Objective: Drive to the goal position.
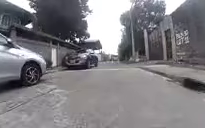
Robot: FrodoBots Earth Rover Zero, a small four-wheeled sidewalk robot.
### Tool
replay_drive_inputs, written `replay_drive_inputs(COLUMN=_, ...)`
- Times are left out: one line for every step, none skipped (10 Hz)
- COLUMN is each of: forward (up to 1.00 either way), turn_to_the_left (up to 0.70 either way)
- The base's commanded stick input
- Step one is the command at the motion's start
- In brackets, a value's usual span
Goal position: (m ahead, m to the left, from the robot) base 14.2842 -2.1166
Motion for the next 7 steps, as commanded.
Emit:
replay_drive_inputs(forward=1.00, turn_to_the_left=0.03)
replay_drive_inputs(forward=1.00, turn_to_the_left=0.03)
replay_drive_inputs(forward=1.00, turn_to_the_left=0.03)
replay_drive_inputs(forward=1.00, turn_to_the_left=0.03)
replay_drive_inputs(forward=1.00, turn_to_the_left=0.03)
replay_drive_inputs(forward=1.00, turn_to_the_left=0.03)
replay_drive_inputs(forward=1.00, turn_to_the_left=0.03)
